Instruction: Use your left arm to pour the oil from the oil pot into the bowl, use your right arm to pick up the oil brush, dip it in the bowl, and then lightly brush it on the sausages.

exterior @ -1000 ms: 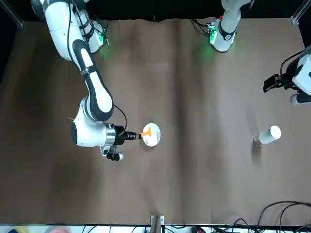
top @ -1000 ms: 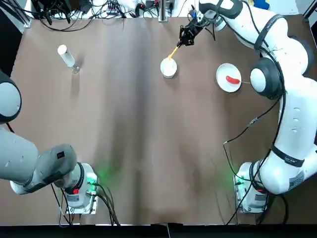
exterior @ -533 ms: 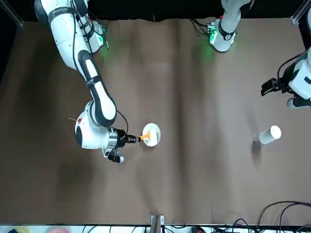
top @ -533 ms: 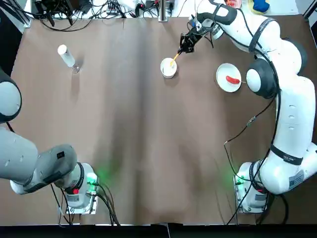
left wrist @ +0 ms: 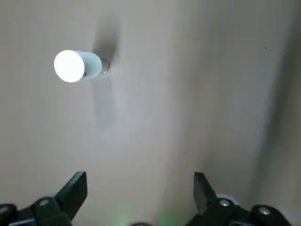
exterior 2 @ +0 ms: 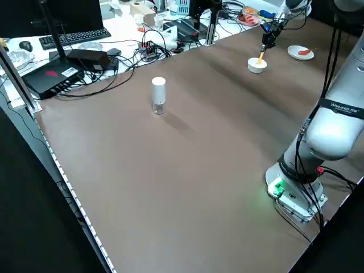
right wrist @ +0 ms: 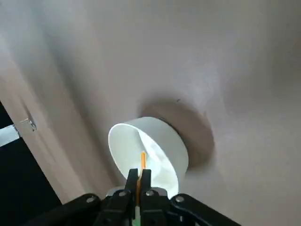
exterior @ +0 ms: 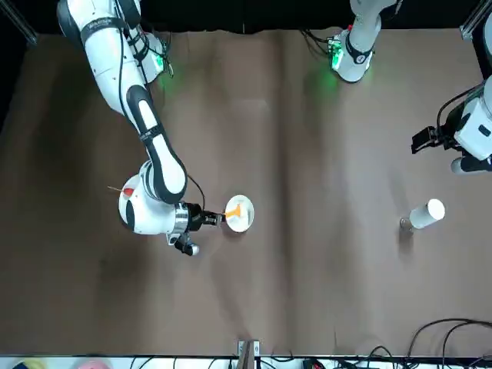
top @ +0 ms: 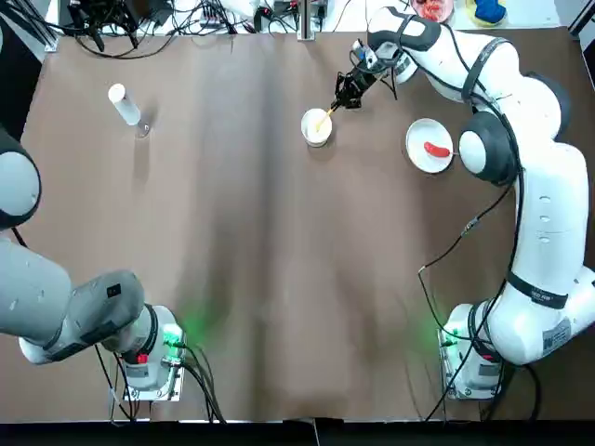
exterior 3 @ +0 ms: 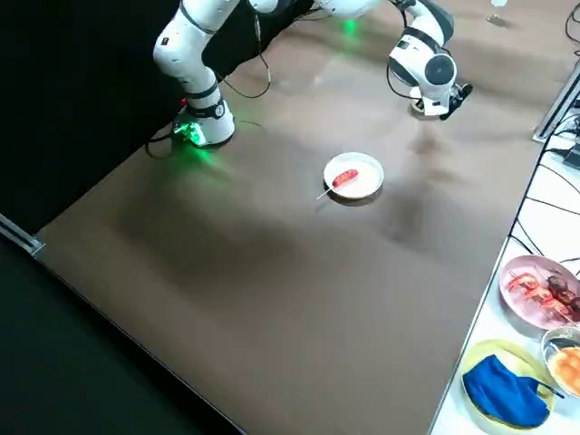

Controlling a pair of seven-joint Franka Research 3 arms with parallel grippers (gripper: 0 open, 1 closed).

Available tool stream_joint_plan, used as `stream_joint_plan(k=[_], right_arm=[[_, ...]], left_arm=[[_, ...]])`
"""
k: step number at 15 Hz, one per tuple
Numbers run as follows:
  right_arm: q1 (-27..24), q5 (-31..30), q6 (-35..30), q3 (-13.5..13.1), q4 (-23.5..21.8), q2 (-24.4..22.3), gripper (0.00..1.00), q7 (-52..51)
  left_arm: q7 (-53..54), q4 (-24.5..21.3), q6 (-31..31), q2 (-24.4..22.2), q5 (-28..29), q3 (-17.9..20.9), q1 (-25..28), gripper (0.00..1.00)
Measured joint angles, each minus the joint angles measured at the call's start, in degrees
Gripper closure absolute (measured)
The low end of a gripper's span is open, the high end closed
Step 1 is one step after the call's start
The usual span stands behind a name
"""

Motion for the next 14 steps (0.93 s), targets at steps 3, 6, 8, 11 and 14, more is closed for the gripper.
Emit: stream_joint_plan(k=[3, 6, 8, 11, 14], right_arm=[[-0.10, 0.08, 1.05, -0.12, -0.99, 0.01, 0.95, 0.01], [-0.16, 0.13, 1.60, -0.20, -1.42, 0.01, 0.93, 0.02], [-0.17, 0.15, 1.60, -0.21, -1.42, 0.00, 0.81, 0.04], [-0.18, 0.17, 1.56, -0.22, -1.42, 0.00, 0.53, 1.69], [-0.28, 0.19, 1.58, -0.30, -1.38, -0.14, 0.36, 2.41]], left_arm=[[0.00, 0.00, 0.43, 0.48, 0.00, 0.04, 0.03, 0.00], [0.00, 0.00, 0.53, 0.71, 0.00, 0.02, -0.04, 0.00], [0.00, 0.00, 0.53, 0.73, 0.00, 0.00, -0.23, 0.00], [0.00, 0.00, 0.53, 0.75, 0.00, 0.00, -0.33, 0.00], [0.00, 0.00, 0.53, 0.76, 0.00, 0.00, -0.38, 0.00]])
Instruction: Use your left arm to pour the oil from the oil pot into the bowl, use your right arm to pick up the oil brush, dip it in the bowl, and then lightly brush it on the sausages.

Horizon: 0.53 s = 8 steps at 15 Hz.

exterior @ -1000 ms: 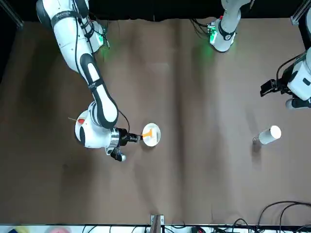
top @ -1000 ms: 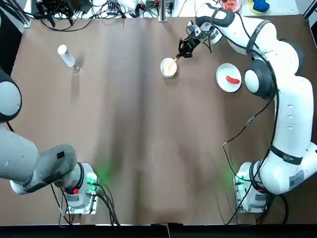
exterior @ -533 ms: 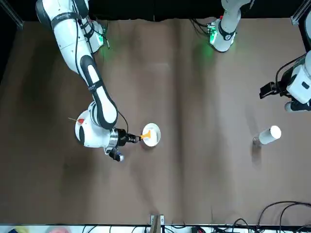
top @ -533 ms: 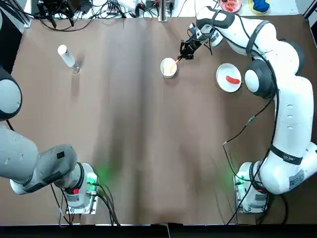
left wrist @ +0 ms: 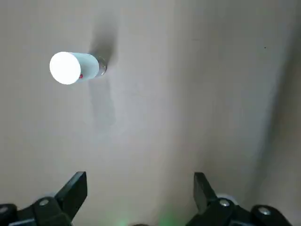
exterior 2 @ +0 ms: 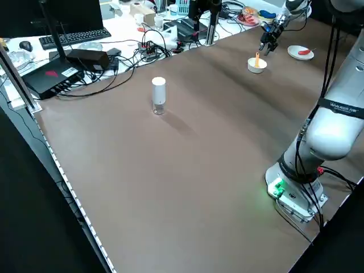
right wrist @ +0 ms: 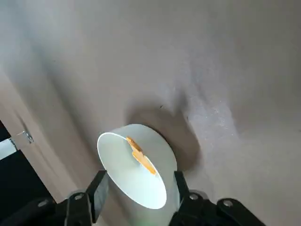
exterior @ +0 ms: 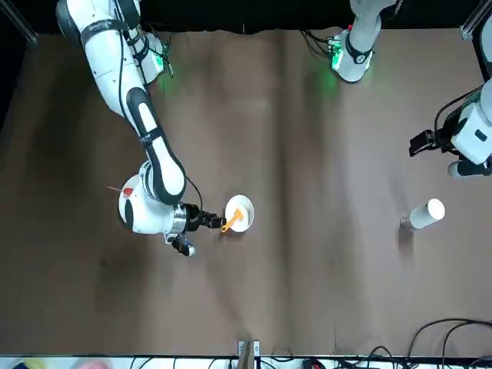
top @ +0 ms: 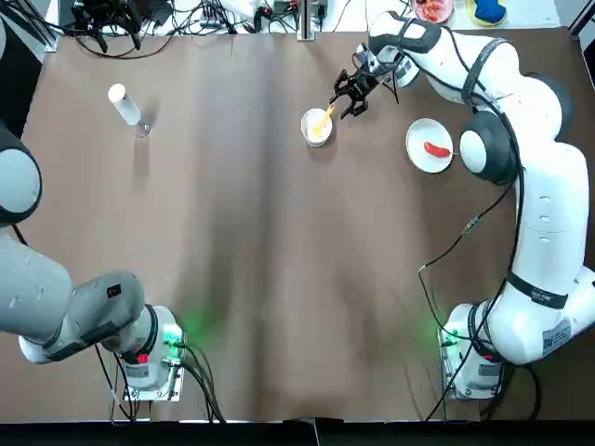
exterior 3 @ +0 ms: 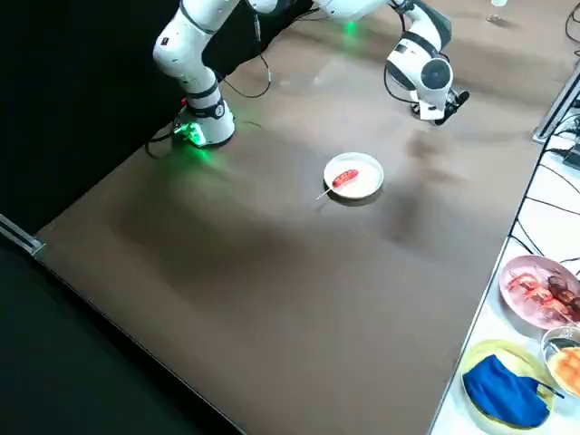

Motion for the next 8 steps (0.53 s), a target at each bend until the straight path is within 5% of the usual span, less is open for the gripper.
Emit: stream_joint_plan(k=[5, 8], right_arm=[[-0.47, -1.12, -0.07, -2.34, 0.38, -2.75, 0.29, -0.04], [-1.75, -6.25, -5.93, -5.33, 0.69, -5.97, 0.28, -0.04]], left_arm=[[0.00, -0.02, 0.00, 0.06, 0.00, 0.00, -0.14, 0.00], [0.00, -0.02, 0.00, 0.06, 0.00, 0.00, -0.14, 0.00]])
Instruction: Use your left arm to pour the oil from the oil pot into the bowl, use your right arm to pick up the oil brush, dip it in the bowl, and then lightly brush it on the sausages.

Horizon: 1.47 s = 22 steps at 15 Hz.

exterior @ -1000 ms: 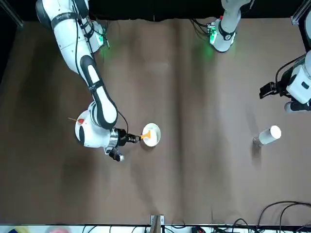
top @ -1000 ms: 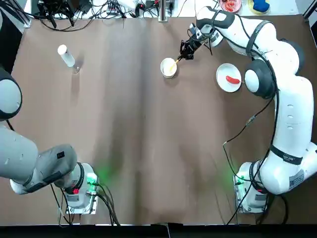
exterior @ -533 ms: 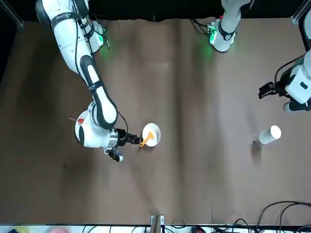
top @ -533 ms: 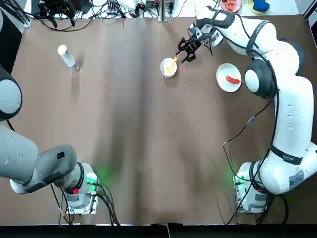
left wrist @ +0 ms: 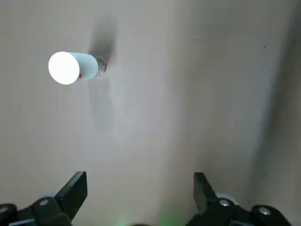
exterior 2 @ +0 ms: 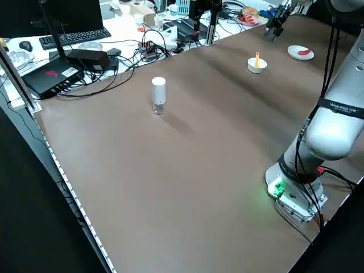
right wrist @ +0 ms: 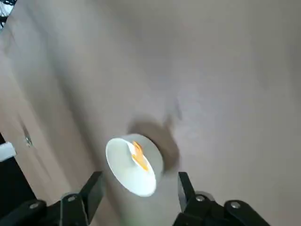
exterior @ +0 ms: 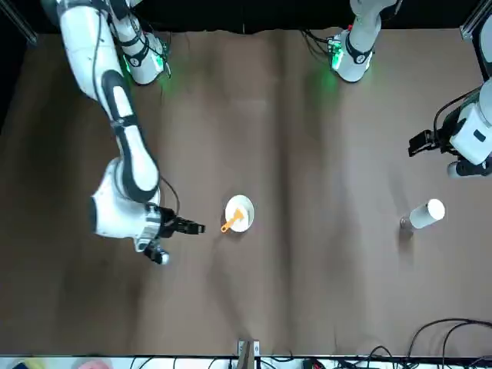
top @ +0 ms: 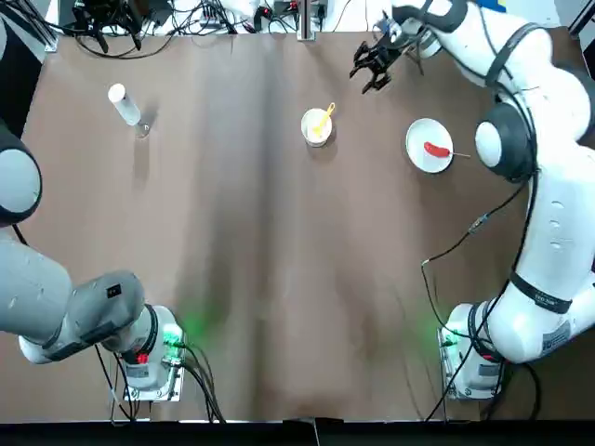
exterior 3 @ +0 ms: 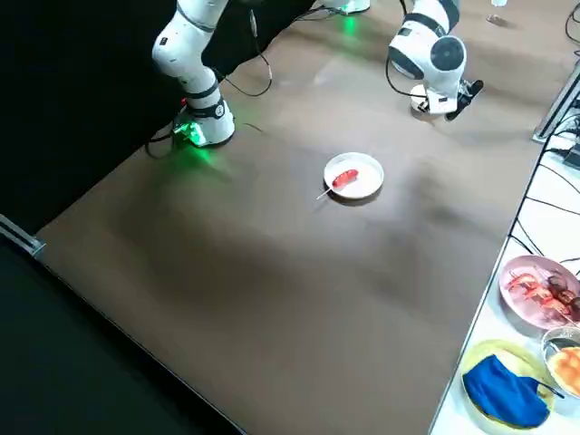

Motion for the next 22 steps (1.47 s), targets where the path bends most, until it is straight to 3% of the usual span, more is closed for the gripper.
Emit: stream_joint_plan(k=[3, 6, 8, 9, 12, 15, 18, 22], right_arm=[[-4.20, -6.55, -8.99, -0.73, 1.03, -3.48, 0.27, -0.29], [-8.68, -16.96, -18.73, -0.83, 1.76, -8.26, 0.26, -0.92], [-10.91, -22.94, -24.38, -0.86, 1.89, -12.27, 0.24, -2.90], [-12.43, -28.17, -29.61, -1.04, 1.95, -16.59, 0.22, -5.34], [-13.93, -36.91, -34.87, -1.31, 1.99, -23.45, 0.01, -8.87], [-13.88, -44.72, -36.28, -1.05, 1.93, -29.44, 0.00, -9.46], [-13.82, -46.24, -35.98, -0.88, 1.38, -33.85, 0.00, -9.47], [-13.25, -45.95, -30.13, -0.40, -6.00, -39.54, 0.00, -9.49]], left_arm=[[0.00, -0.02, 0.00, 0.00, 0.00, -0.03, 0.00, 0.00], [0.00, -0.06, 0.00, 0.00, 0.00, -0.13, 0.00, 0.00], [0.00, -0.49, 0.59, -0.13, 0.00, -0.23, 0.00, 0.00], [0.00, -1.87, 2.10, -0.90, 0.00, -0.33, 0.03, 0.00], [0.00, -3.28, 2.48, -2.40, 0.00, -0.76, -0.01, 0.00], [0.00, -3.38, 2.48, -2.94, 0.00, -0.96, 0.01, 0.00], [0.00, -3.38, 2.48, -2.94, 0.00, -0.94, 0.33, 0.00], [-0.29, -3.32, 2.48, -2.95, 0.00, -0.95, 0.20, 0.00]])
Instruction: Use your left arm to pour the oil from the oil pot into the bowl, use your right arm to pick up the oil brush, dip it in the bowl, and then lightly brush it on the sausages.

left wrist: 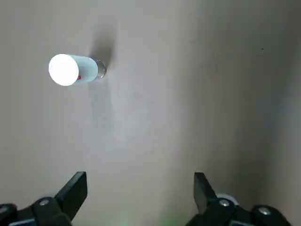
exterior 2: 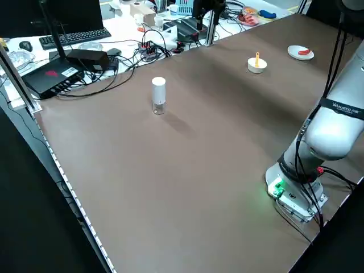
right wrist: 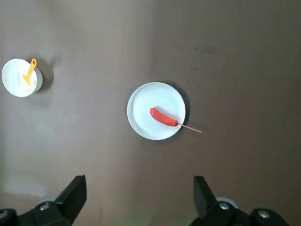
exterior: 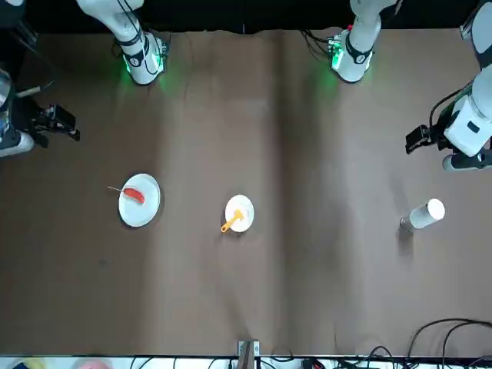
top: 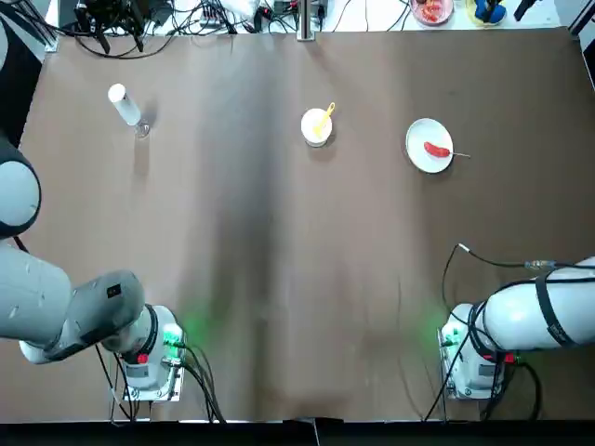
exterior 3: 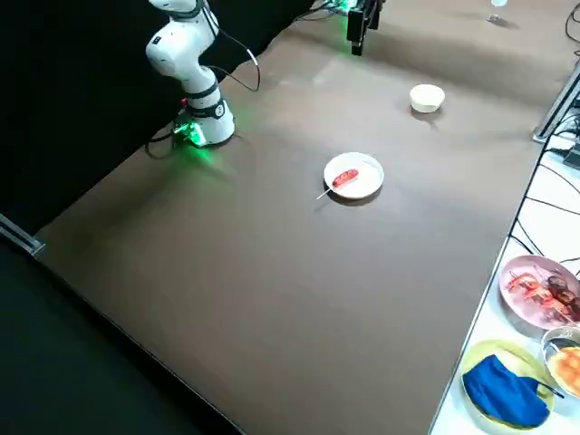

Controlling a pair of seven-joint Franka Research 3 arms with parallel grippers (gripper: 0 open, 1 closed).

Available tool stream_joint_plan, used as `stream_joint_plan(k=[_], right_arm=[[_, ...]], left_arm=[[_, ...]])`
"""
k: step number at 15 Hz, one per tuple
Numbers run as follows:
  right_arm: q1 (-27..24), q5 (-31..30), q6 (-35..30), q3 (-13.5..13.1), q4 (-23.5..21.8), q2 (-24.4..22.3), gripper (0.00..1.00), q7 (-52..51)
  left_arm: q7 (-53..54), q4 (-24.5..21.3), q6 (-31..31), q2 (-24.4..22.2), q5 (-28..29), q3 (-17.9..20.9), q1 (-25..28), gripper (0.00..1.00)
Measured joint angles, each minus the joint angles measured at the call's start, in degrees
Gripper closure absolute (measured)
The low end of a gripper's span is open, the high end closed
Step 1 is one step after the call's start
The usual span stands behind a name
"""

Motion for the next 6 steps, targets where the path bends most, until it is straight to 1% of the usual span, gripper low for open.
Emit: stream_joint_plan(k=[2, 3, 6], right_arm=[[0.39, -0.13, 2.06, 0.13, -4.67, -3.18, 0.00, 0.00], [0.39, -0.17, 2.35, 0.09, -5.98, -4.32, 0.00, -0.03], [0.38, -0.24, 2.60, -0.04, -7.44, -5.82, 0.00, -0.12]], left_arm=[[-0.18, 0.14, 0.00, 0.00, 0.00, 0.00, -0.21, 0.00], [-0.19, 0.23, 0.00, 0.00, 0.00, -0.01, -0.28, 0.00], [-0.20, 0.27, -0.06, -0.01, 0.00, -0.03, -0.31, 0.00]])
